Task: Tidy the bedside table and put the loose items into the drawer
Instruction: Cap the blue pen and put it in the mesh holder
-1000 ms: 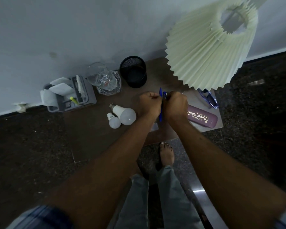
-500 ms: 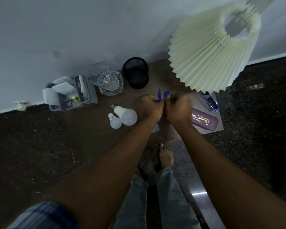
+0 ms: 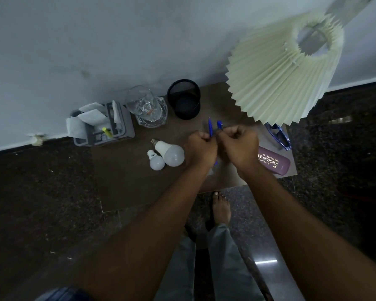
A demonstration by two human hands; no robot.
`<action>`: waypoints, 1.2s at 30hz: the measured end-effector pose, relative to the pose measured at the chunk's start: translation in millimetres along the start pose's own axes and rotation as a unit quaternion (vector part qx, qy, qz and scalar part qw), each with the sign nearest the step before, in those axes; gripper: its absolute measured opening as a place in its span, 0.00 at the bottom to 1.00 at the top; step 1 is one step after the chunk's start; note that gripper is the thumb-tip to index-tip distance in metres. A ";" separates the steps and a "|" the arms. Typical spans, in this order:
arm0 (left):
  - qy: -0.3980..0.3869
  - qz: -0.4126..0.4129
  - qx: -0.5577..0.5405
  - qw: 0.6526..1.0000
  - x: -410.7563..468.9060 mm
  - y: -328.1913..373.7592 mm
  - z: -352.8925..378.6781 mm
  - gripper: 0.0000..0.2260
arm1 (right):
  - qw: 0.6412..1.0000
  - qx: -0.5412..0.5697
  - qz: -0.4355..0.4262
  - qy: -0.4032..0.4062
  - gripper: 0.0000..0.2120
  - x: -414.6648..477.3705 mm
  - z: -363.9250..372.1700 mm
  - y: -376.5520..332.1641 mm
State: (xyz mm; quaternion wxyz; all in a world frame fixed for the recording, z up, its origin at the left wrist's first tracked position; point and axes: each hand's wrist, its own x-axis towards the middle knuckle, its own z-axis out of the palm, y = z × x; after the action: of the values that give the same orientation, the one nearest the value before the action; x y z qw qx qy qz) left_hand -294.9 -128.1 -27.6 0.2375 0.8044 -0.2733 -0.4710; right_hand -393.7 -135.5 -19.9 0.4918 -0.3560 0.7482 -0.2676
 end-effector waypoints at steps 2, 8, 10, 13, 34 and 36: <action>-0.004 -0.011 -0.056 0.998 -7.5 -4.6 -9.5 0.04 | 0.998 0.064 0.022 -0.019 0.07 -2.9 -0.4 -1.0; -0.054 -0.033 -0.208 0.976 -27.9 -27.4 -40.8 0.03 | 0.977 0.197 0.027 -0.078 0.15 -16.7 4.9 -11.0; -0.061 -0.032 -0.220 0.973 -31.9 -35.5 -50.7 0.06 | 0.969 0.230 0.039 -0.085 0.17 -19.7 8.7 -13.9; -0.061 -0.025 -0.207 0.976 -35.4 -46.4 -62.9 0.05 | 0.953 0.285 0.054 -0.091 0.17 -23.9 12.9 -18.5; -0.062 0.015 -0.197 0.978 -40.7 -64.7 -89.6 0.07 | 0.954 0.266 0.045 -0.133 0.18 -43.6 34.8 -35.0; -0.060 0.020 -0.193 0.979 -40.7 -64.6 -89.4 0.07 | 0.950 0.282 0.054 -0.125 0.17 -43.7 33.9 -36.8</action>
State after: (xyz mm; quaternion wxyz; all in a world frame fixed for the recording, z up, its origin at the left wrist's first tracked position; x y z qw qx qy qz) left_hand -218.1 -42.3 -3.7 0.3806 0.7082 -0.2070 -0.5575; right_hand -340.9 -124.6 18.9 0.6752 -0.1927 0.5931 -0.3939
